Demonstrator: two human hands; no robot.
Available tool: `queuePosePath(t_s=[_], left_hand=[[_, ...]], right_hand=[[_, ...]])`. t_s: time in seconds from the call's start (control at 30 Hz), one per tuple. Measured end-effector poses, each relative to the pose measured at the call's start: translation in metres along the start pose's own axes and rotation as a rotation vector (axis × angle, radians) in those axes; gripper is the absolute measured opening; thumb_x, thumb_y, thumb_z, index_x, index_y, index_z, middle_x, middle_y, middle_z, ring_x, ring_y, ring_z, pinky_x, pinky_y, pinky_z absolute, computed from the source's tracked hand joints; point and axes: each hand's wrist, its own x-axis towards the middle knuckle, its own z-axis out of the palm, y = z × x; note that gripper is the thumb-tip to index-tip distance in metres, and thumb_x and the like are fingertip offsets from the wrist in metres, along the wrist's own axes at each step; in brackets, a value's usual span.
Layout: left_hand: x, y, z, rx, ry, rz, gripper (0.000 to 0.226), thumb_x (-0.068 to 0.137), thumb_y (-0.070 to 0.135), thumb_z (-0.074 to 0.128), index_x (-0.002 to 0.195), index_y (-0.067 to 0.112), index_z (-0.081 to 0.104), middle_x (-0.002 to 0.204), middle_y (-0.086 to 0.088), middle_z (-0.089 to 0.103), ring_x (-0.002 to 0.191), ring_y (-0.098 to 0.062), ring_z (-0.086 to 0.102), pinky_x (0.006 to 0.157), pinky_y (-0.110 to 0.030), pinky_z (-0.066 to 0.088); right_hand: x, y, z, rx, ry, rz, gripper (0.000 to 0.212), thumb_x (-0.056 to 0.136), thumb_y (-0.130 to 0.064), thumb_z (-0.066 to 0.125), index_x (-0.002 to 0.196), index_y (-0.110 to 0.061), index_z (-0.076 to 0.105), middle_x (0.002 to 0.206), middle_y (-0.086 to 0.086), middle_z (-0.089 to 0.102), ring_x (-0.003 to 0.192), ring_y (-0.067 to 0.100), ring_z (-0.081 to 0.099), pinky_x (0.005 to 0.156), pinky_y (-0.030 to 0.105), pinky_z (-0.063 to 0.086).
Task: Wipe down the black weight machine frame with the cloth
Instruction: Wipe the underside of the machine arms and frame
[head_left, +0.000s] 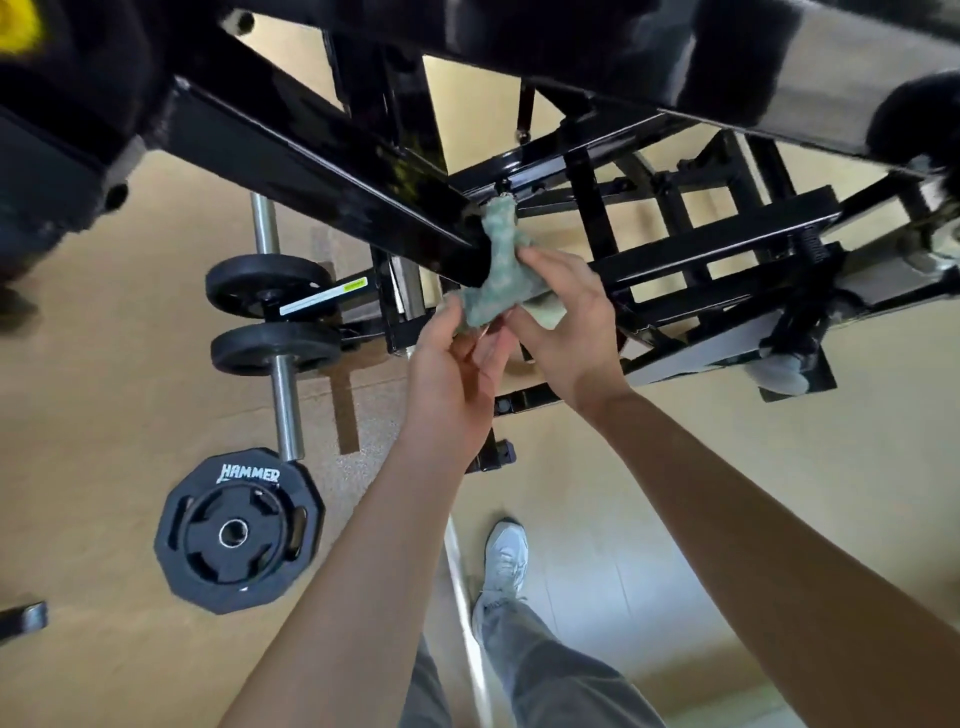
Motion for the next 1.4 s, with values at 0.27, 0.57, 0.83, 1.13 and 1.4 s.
queuePosePath(t_s=[0.27, 0.57, 0.83, 1.13, 1.4], left_hand=[[-0.008, 0.018, -0.001, 0.175, 0.11, 0.199, 0.032, 0.091, 0.001, 0.071, 0.122, 0.0, 0.061, 0.117, -0.016, 0.073, 0.106, -0.023, 0.072, 0.087, -0.028, 0.059], [-0.033, -0.004, -0.02, 0.227, 0.048, 0.187, 0.009, 0.102, 0.022, 0.059, 0.107, 0.021, 0.066, 0.102, 0.005, 0.076, 0.107, -0.016, 0.07, 0.091, -0.029, 0.058], [-0.021, 0.01, -0.022, 0.19, 0.099, 0.207, 0.011, 0.101, 0.007, 0.058, 0.112, 0.009, 0.06, 0.106, -0.008, 0.072, 0.093, -0.017, 0.072, 0.072, -0.024, 0.058], [-0.018, 0.06, -0.023, 0.089, 0.231, 0.333, 0.017, 0.099, -0.003, 0.055, 0.107, 0.011, 0.06, 0.114, -0.009, 0.069, 0.108, -0.025, 0.071, 0.09, -0.034, 0.06], [-0.031, 0.086, -0.003, -0.146, -0.034, 0.436, 0.029, 0.095, 0.015, 0.049, 0.122, 0.012, 0.058, 0.113, -0.006, 0.066, 0.11, -0.021, 0.064, 0.105, -0.044, 0.051]], right_hand=[[0.007, -0.032, 0.001, 0.089, 0.029, -0.088, 0.038, 0.086, -0.012, 0.071, 0.124, -0.014, 0.069, 0.127, -0.003, 0.062, 0.119, 0.019, 0.059, 0.098, 0.035, 0.054], [-0.022, -0.025, -0.001, 0.123, -0.057, 0.03, 0.02, 0.089, 0.0, 0.068, 0.105, -0.01, 0.076, 0.109, -0.002, 0.071, 0.099, 0.007, 0.068, 0.083, 0.032, 0.06], [-0.021, -0.044, -0.009, 0.258, -0.21, 0.053, 0.033, 0.088, -0.001, 0.071, 0.119, -0.013, 0.07, 0.115, -0.002, 0.07, 0.109, 0.013, 0.067, 0.093, 0.037, 0.058], [0.013, -0.017, -0.01, -0.141, -0.102, -0.076, 0.058, 0.088, -0.011, 0.071, 0.143, -0.014, 0.055, 0.133, -0.002, 0.059, 0.125, 0.015, 0.054, 0.108, 0.015, 0.037], [0.01, -0.019, -0.014, -0.143, -0.162, 0.015, 0.065, 0.089, -0.003, 0.066, 0.149, -0.023, 0.049, 0.14, -0.001, 0.056, 0.134, 0.014, 0.05, 0.112, 0.015, 0.033]])
